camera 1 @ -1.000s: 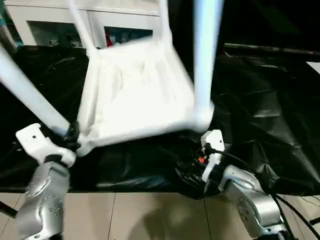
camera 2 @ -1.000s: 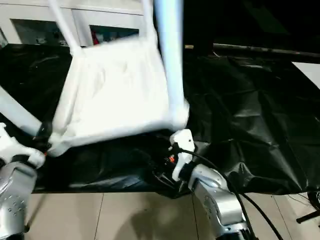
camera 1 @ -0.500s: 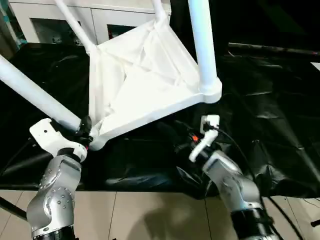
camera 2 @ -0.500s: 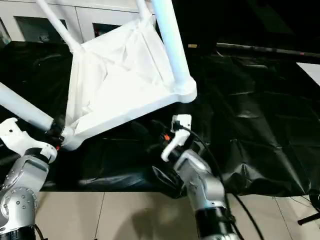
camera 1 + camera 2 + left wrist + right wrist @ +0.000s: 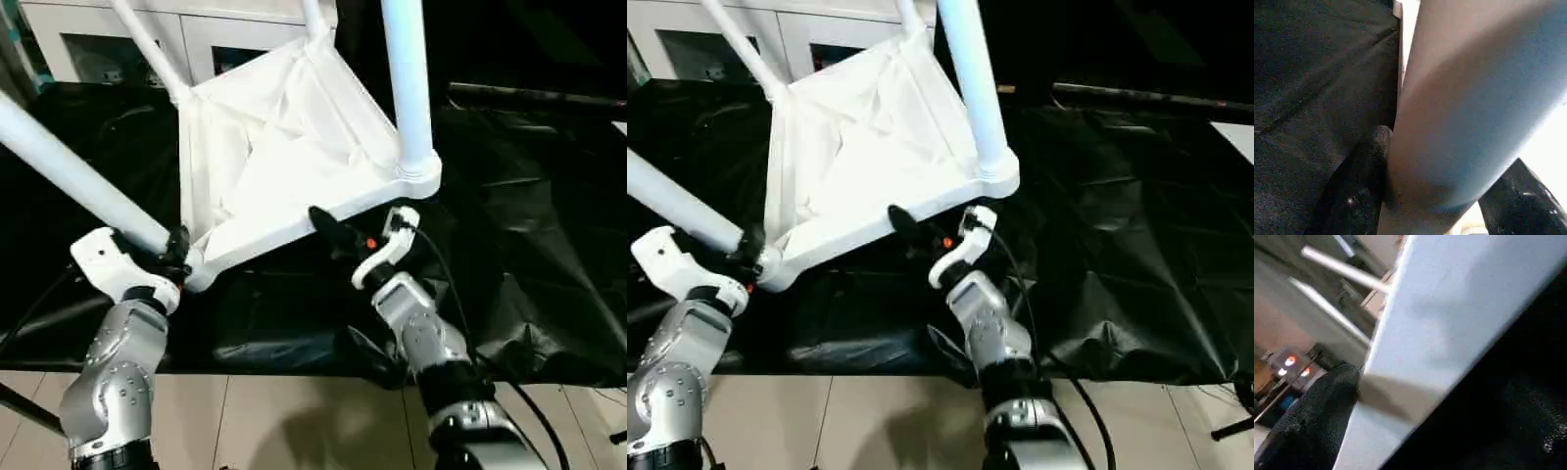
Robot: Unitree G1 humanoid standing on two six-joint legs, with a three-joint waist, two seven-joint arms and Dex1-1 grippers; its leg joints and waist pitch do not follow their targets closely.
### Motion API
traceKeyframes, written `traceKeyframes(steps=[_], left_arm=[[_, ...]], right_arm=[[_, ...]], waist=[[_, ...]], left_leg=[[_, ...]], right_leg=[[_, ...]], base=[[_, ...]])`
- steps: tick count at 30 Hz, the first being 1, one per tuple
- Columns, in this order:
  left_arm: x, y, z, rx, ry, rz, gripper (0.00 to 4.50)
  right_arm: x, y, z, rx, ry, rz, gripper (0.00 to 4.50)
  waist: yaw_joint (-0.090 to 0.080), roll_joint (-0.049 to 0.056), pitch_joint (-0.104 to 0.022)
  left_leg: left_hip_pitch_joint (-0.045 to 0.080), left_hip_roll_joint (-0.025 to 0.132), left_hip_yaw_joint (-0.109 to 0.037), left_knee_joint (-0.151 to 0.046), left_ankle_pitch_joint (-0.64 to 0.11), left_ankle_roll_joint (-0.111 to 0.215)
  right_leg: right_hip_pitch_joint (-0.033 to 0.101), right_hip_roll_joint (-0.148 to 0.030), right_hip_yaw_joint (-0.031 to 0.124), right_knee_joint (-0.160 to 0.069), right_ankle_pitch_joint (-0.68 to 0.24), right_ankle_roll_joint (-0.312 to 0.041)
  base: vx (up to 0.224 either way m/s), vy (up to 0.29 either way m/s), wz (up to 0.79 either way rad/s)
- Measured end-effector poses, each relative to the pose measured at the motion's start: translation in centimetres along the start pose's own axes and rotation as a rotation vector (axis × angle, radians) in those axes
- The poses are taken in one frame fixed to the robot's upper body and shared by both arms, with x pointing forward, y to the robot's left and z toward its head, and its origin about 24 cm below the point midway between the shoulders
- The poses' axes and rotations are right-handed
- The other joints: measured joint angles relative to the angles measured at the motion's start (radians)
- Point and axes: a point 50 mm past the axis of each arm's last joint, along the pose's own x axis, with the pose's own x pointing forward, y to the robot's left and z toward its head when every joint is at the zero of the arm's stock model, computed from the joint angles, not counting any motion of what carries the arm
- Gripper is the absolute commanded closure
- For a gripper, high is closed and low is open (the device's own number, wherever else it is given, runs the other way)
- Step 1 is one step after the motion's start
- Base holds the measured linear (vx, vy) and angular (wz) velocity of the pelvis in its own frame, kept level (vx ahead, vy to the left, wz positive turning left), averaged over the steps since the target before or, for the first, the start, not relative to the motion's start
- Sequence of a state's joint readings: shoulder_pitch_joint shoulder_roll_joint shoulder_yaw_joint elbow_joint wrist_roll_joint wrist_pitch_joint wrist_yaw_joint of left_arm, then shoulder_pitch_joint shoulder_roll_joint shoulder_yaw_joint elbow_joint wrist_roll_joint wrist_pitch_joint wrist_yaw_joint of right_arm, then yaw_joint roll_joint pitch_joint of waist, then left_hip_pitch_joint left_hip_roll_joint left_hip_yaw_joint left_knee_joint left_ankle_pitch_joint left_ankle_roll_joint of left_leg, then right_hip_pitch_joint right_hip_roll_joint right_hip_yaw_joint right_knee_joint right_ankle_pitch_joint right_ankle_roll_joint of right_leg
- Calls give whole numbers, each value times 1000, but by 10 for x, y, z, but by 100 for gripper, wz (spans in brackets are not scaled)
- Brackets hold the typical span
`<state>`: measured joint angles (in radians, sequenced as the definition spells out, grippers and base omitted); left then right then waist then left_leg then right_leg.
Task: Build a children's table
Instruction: Flip table
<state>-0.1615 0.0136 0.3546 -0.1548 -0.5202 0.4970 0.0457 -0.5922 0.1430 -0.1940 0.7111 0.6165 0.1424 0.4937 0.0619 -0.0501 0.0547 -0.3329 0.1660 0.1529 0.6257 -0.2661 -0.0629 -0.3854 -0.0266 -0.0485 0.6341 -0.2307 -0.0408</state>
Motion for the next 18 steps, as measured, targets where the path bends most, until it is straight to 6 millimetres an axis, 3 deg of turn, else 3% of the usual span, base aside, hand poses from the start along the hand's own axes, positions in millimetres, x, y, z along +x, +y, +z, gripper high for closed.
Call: traceKeyframes(steps=[8,12,14,15,18], left_arm=[[0,-4,-1,27,7,-11,223],[1,-6,0,52,2,-16,223],[1,-6,0,60,2,-18,223],[1,-7,0,62,3,-20,223],[1,-9,-1,66,5,-31,223]], right_arm=[[18,3,14,67,-46,-7,0],[23,4,13,105,-32,4,0],[24,4,12,117,-26,1,0],[25,4,11,119,-20,0,29],[26,4,9,127,-6,-8,44]], waist=[[2,0,0],[-1,0,0],[-1,0,0],[-1,0,0],[-1,0,0]], left_leg=[[0,1,2,1,1,0],[-16,1,3,7,3,3],[-17,2,3,8,3,3],[-17,3,3,8,3,3],[-16,4,3,10,3,3]], right_leg=[[-5,0,0,5,-1,-2],[-19,-1,0,14,-2,-4],[-20,-1,-2,14,-1,-4],[-20,-1,-2,14,-1,-4],[-21,-1,-4,14,-1,-5]], base=[[0,0,0],[0,0,0],[0,0,0],[0,0,0],[0,0,0]])
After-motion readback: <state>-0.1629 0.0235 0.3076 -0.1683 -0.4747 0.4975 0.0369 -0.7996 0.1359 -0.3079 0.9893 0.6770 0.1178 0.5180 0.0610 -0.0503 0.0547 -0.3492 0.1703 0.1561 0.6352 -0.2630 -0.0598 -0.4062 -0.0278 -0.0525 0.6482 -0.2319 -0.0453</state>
